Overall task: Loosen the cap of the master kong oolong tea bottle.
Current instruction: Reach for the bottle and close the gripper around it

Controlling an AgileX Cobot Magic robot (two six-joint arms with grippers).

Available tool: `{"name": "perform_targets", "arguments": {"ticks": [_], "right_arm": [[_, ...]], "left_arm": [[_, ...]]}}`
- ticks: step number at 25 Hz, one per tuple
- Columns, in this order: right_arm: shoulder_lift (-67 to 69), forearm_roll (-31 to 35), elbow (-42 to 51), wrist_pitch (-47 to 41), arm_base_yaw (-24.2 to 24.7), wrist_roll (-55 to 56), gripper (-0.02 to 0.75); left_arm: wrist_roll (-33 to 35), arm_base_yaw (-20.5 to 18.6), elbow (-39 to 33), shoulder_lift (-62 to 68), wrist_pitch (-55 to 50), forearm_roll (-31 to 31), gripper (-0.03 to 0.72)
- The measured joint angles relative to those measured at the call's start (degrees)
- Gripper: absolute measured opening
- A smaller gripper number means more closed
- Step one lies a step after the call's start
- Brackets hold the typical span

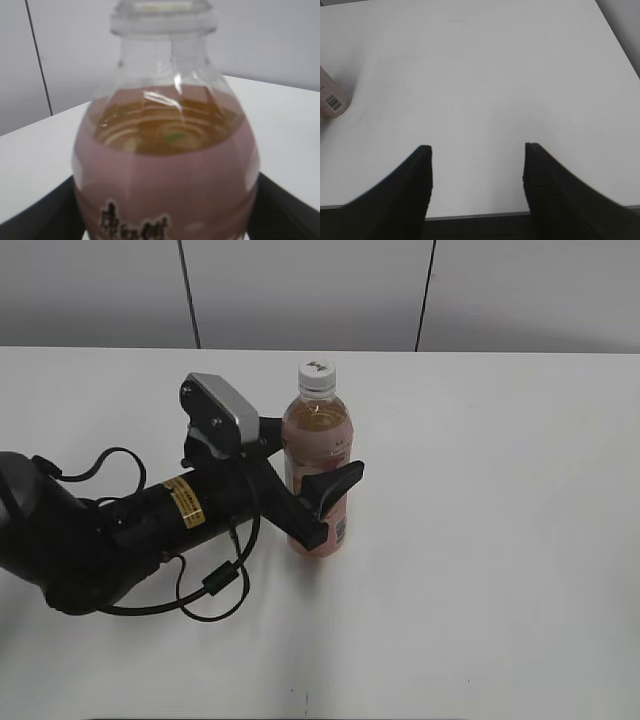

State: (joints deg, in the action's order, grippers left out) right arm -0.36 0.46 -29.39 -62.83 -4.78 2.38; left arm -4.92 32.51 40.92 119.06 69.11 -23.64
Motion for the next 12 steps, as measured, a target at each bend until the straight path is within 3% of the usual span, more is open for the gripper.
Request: {"name": "perform_targets", "arguments": {"ticks": [12], "right_arm": [[0.0,0.0,0.0,0.0,0.0,0.0,0.439]], "left_arm": [[0.0,0.0,0.08,4.72,-0.04,0.09,0.54]]}}
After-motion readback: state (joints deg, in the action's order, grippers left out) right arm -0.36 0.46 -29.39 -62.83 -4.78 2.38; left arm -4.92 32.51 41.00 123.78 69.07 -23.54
